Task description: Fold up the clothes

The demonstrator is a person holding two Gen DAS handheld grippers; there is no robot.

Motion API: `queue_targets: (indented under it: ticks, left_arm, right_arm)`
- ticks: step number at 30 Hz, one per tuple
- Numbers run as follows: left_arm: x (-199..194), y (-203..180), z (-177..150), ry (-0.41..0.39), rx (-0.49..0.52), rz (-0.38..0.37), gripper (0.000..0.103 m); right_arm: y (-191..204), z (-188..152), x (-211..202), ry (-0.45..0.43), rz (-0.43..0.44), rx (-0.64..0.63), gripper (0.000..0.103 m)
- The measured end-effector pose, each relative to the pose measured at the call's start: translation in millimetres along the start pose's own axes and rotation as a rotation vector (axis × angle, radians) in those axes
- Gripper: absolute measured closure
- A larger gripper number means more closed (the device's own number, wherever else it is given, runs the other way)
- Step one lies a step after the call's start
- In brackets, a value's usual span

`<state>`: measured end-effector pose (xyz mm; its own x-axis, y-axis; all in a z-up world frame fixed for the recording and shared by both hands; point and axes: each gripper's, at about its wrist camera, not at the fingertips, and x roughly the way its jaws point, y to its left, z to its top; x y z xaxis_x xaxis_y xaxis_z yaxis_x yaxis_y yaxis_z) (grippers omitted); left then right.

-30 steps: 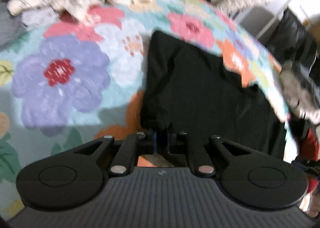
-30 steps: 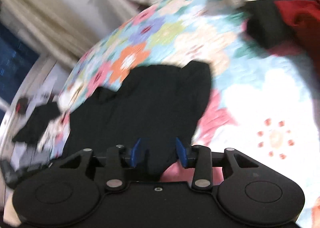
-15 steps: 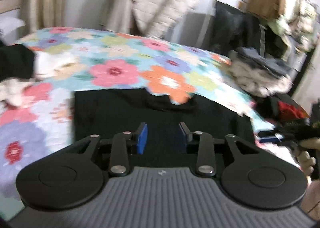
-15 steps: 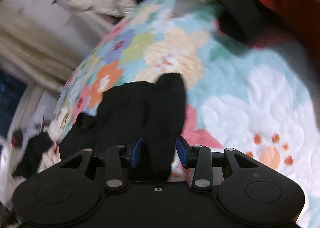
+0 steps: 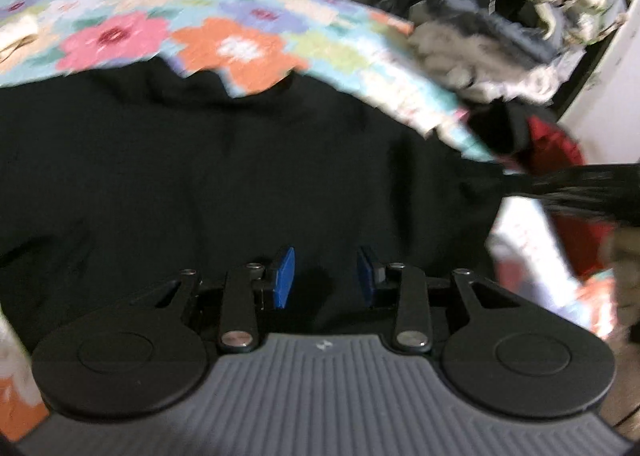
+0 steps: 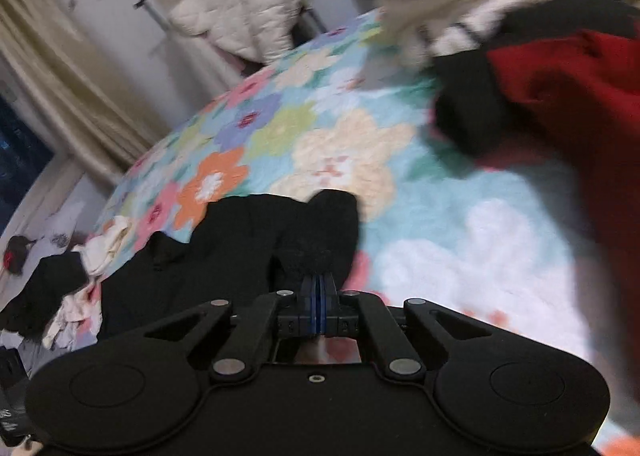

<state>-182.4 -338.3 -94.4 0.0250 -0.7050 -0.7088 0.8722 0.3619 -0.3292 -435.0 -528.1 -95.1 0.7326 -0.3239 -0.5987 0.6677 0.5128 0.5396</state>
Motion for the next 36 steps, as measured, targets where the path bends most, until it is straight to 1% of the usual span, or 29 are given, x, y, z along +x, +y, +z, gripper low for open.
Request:
queue_targets:
  ticks: [1, 3, 5, 7, 10, 12, 13, 15, 16, 17, 18, 19, 20, 21, 23, 25, 28, 32, 34, 36]
  left_arm:
    - [0, 5, -2, 0.005, -0.025, -0.004, 0.070]
    - [-3, 12, -3, 0.006, -0.066, -0.019, 0.069]
    - [-5, 9, -1, -0.008, -0.043, 0.001, 0.069]
    - [-8, 5, -2, -0.023, -0.013, 0.019, 0.069]
    - [-4, 4, -2, -0.024, -0.015, 0.002, 0.067]
    - [-2, 3, -3, -0.022, -0.019, -0.006, 0.067]
    - [-1, 3, -3, -0.020, -0.014, -0.005, 0.067]
    - [2, 1, -3, -0.021, -0.001, 0.002, 0.067]
    - [2, 0, -3, -0.023, 0.004, 0.005, 0.067]
    - [2, 0, -3, -0.026, 0.008, 0.007, 0.067]
    - [1, 0, -4, -0.030, 0.009, 0.013, 0.067]
    - [0, 0, -4, -0.034, 0.011, 0.020, 0.067]
    - [-2, 1, -5, -0.037, 0.012, 0.029, 0.067]
    - [-3, 1, -6, -0.039, 0.013, 0.039, 0.067]
    - [-7, 5, -8, -0.039, 0.006, 0.051, 0.067]
    - [-7, 8, -9, -0.034, -0.010, 0.050, 0.067]
    - [-5, 7, -9, -0.028, -0.016, 0.055, 0.067]
    - [-7, 6, -8, -0.033, -0.004, 0.077, 0.067]
    - [-10, 13, -8, -0.033, -0.032, 0.083, 0.067]
    - [-12, 20, -6, -0.033, -0.072, 0.086, 0.067]
  right_arm:
    - [0, -2, -5, 0.006, -0.011, -0.005, 0.100]
    - [3, -4, -9, 0.018, 0.006, -0.009, 0.100]
    - [7, -5, -8, 0.023, 0.018, -0.012, 0.100]
    - [9, -5, -4, 0.028, 0.006, -0.019, 0.098]
    - [-2, -6, 7, 0.054, 0.021, 0.067, 0.086]
    - [-16, -7, 21, 0.088, 0.032, 0.174, 0.059]
    - [-22, -7, 29, 0.097, 0.035, 0.221, 0.056]
    - [-29, -6, 45, 0.096, 0.034, 0.279, 0.056]
    - [-29, -5, 50, 0.083, 0.033, 0.273, 0.065]
    - [-25, -3, 52, 0.063, 0.030, 0.237, 0.078]
    - [-20, -2, 51, 0.042, 0.026, 0.198, 0.095]
    - [-16, 0, 44, 0.015, 0.024, 0.158, 0.095]
    - [-13, 0, 31, -0.026, 0.029, 0.145, 0.095]
    - [-12, 0, 18, -0.061, 0.033, 0.139, 0.095]
    - [-16, -5, -11, -0.091, 0.025, 0.161, 0.095]
    - [-23, -10, -22, -0.077, -0.031, 0.177, 0.096]
    - [-30, -13, -19, -0.053, -0.030, 0.236, 0.096]
    - [-36, -15, -15, -0.057, -0.041, 0.291, 0.096]
    - [-40, -17, -14, -0.057, -0.032, 0.326, 0.096]
    - [-41, -18, -14, -0.056, -0.030, 0.327, 0.096]
